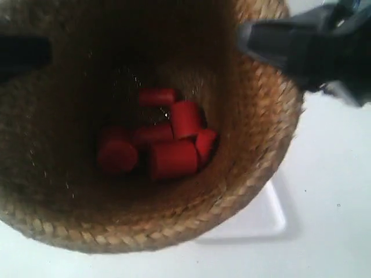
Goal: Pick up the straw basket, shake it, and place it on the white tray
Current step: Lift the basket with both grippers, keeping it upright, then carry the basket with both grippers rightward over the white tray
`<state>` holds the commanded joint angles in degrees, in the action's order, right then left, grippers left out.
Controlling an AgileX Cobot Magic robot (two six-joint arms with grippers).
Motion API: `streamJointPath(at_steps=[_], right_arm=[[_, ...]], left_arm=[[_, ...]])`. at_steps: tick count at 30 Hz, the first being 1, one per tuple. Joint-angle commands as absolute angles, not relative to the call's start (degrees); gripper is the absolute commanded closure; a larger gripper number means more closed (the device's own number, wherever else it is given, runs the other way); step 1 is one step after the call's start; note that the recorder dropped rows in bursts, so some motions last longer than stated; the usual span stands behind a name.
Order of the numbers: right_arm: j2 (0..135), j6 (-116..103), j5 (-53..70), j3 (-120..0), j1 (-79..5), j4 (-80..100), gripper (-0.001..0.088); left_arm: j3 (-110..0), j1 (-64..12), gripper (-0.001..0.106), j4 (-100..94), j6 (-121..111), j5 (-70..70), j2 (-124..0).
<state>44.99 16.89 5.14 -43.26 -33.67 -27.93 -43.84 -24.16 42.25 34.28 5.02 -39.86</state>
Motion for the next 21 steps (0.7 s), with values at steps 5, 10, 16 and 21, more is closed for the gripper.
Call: streamJointPath(at_steps=[5, 10, 16, 21], right_arm=[[42.44, 13.62, 11.63, -48.14, -33.81, -28.59, 0.0868], [49.12, 14.30, 0.80, -39.86, -33.36, -27.74, 0.0868], [41.94, 13.52, 10.37, -49.86, -33.77, -29.57, 0.0868], [50.58, 12.92, 2.81, -41.45, -33.27, -26.42, 0.0868]], left_arm=[[-48.22, -24.16, 0.105, 41.56, 34.67, 11.51, -37.81], [-39.82, -24.16, 0.105, 43.03, 33.85, 5.10, -43.90], [-47.28, -24.16, 0.105, 42.43, 34.79, 7.04, -38.93], [-42.78, -24.16, 0.105, 41.54, 34.43, 7.28, -45.49]])
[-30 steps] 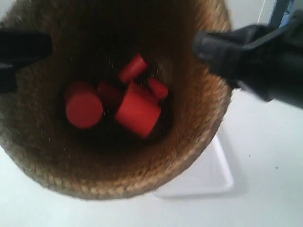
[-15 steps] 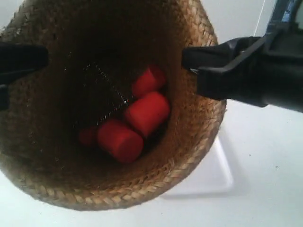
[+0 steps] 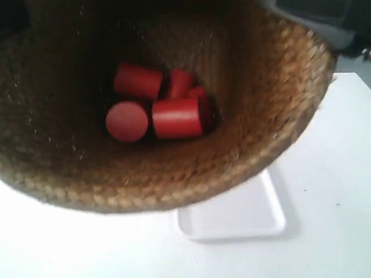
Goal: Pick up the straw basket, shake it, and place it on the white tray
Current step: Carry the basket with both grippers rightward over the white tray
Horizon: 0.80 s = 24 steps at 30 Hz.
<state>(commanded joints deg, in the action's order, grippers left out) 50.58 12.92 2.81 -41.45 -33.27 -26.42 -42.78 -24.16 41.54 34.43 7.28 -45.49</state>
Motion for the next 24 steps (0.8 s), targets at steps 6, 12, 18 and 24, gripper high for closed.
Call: streamJointPath(at_steps=[6, 12, 18, 24], right_arm=[[40.94, 13.68, 10.13, -47.38, -34.64, -27.40, 0.0868], [45.42, 12.55, -0.52, -43.08, -34.64, -28.41, 0.0868], [41.88, 14.40, 5.16, -45.10, -34.89, -26.27, 0.0868], [45.85, 9.75, 10.41, -47.32, -34.87, -28.63, 0.0868]], left_arm=[[-48.03, -24.16, 0.105, 41.84, 34.77, 9.94, -39.95], [-44.74, -24.16, 0.105, 42.85, 33.20, 9.22, -45.04], [-47.50, -24.16, 0.105, 43.03, 33.20, 9.03, -41.36], [-48.36, -24.16, 0.105, 43.86, 33.07, 13.84, -43.38]])
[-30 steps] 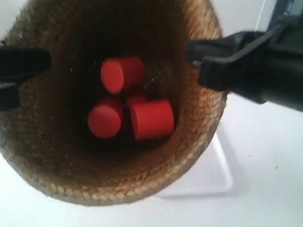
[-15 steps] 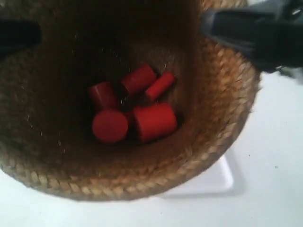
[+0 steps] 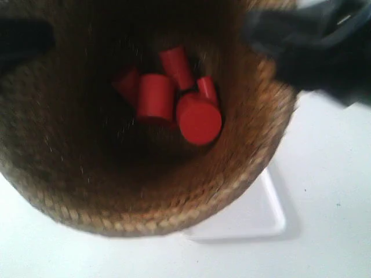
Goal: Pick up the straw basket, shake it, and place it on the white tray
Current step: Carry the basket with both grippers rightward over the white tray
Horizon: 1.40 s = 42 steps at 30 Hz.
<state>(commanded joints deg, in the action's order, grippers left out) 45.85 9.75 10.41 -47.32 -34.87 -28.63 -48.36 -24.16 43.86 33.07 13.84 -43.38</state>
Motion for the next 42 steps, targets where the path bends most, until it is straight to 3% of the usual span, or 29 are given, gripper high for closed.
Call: streamJointPath(at_steps=[2, 5, 8, 10, 12, 15, 19, 25, 30, 35, 42], right_arm=[[42.74, 10.80, 10.95, -49.16, -34.87, -26.06, 0.0868], [51.00, 10.55, 3.66, -42.06, -34.62, -24.15, 0.0868], [43.45, 10.03, 10.12, -50.93, -34.87, -25.84, 0.0868], [42.54, 10.29, 6.77, -48.48, -34.87, -23.21, 0.0868], [50.13, 10.01, 3.77, -43.39, -34.24, -21.04, 0.0868], [44.30, 6.78, 12.41, -51.26, -35.26, -23.91, 0.0868], [48.83, 7.17, 6.19, -44.10, -35.27, -22.03, 0.0868], [41.76, 5.86, 10.30, -52.56, -35.37, -22.52, 0.0868], [49.12, 6.47, 7.05, -43.08, -35.07, -17.30, 0.0868], [45.38, 1.89, 12.67, -47.44, -35.79, -21.87, 0.0868], [48.15, 2.15, 4.74, -42.22, -35.78, -17.71, 0.0868]], left_arm=[[-49.65, -24.16, 0.105, 42.13, 34.38, 10.63, -40.64], [-44.08, -24.16, 0.105, 42.56, 34.12, 5.15, -45.55], [-50.99, -24.16, 0.105, 43.01, 34.35, 11.08, -40.59], [-49.51, -24.16, 0.105, 42.76, 35.45, 10.46, -40.46], [-44.66, -24.16, 0.105, 42.87, 34.27, 8.47, -45.75], [-50.97, -24.16, 0.105, 43.71, 33.85, 14.51, -41.56], [-44.82, -24.16, 0.105, 43.71, 35.58, 11.54, -46.41], [-51.25, -24.16, 0.105, 45.20, 35.58, 13.47, -40.93], [-44.67, -24.16, 0.105, 44.46, 35.91, 9.83, -44.88], [-48.45, -24.16, 0.105, 49.67, 35.79, 14.68, -41.69], [-43.25, -24.16, 0.105, 47.93, 37.81, 9.92, -44.78]])
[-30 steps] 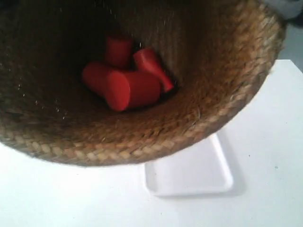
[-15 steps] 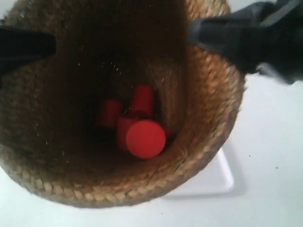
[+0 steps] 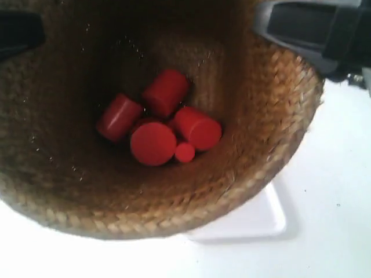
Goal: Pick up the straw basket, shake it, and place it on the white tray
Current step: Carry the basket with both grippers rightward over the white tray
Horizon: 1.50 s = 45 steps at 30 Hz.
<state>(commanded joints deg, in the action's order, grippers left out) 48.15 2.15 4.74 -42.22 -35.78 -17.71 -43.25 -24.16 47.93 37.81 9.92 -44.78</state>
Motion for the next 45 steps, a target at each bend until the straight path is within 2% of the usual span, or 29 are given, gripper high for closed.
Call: streamJointPath(at_steps=[6, 10, 12, 16, 18, 21, 23, 26, 29, 31, 34, 37, 39, 41, 44, 45], right_arm=[[39.76, 1.19, 8.77, -47.43, -37.27, -19.11, 0.0868], [45.72, 1.27, 3.57, -41.19, -35.90, -12.88, 0.0868], [46.40, -0.81, 6.39, -43.27, -35.93, -15.15, 0.0868], [39.59, -1.45, 10.59, -48.95, -37.28, -16.68, 0.0868], [38.70, -0.65, 8.71, -47.51, -37.28, -14.23, 0.0868], [44.69, 0.00, 5.47, -41.69, -35.81, -8.98, 0.0868], [47.07, -3.09, 9.38, -42.97, -35.38, -10.98, 0.0868], [42.85, -4.16, 16.11, -48.80, -36.45, -13.76, 0.0868], [41.44, -3.93, 9.76, -47.70, -36.37, -8.16, 0.0868], [46.12, -4.01, 5.57, -43.76, -35.33, -6.47, 0.0868], [51.16, -3.74, 15.00, -45.02, -34.86, -6.39, 0.0868], [48.25, -5.06, 23.33, -49.57, -34.86, -9.61, 0.0868], [43.89, -5.06, 19.88, -50.55, -34.86, -9.72, 0.0868], [41.80, -3.43, 10.55, -47.76, -34.86, -7.27, 0.0868], [45.88, -2.91, -2.34, -38.22, -34.81, -6.93, 0.0868], [47.48, -3.83, -2.32, -37.16, -34.81, -7.90, 0.0868]], left_arm=[[-48.76, -24.16, 0.105, 50.44, 39.00, 11.96, -39.75], [-44.22, -24.16, 0.105, 50.31, 40.77, 8.21, -43.86], [-45.07, -24.16, 0.105, 50.42, 40.62, 10.29, -44.54], [-49.80, -24.16, 0.105, 50.93, 40.62, 15.04, -39.85], [-48.67, -24.16, 0.105, 50.05, 41.63, 13.38, -39.51], [-43.23, -24.16, 0.105, 50.05, 42.19, 7.67, -44.07], [-43.26, -24.16, 0.105, 51.08, 41.58, 7.83, -45.31], [-47.94, -24.16, 0.105, 53.13, 41.45, 15.59, -42.21], [-47.58, -24.16, 0.105, 52.22, 43.82, 12.41, -41.53], [-44.46, -24.16, 0.105, 52.22, 43.34, 8.34, -45.25], [-44.72, -24.16, 0.105, 52.22, 42.80, 10.13, -47.29], [-49.00, -24.16, 0.105, 52.50, 40.61, 13.52, -44.03], [-50.94, -24.16, 0.105, 52.25, 42.00, 13.52, -41.92], [-48.92, -24.16, 0.105, 52.25, 44.26, 12.82, -41.81], [-41.42, -24.16, 0.105, 53.60, 41.95, 6.25, -46.60], [-40.56, -24.16, 0.105, 54.62, 40.42, 5.45, -47.29]])
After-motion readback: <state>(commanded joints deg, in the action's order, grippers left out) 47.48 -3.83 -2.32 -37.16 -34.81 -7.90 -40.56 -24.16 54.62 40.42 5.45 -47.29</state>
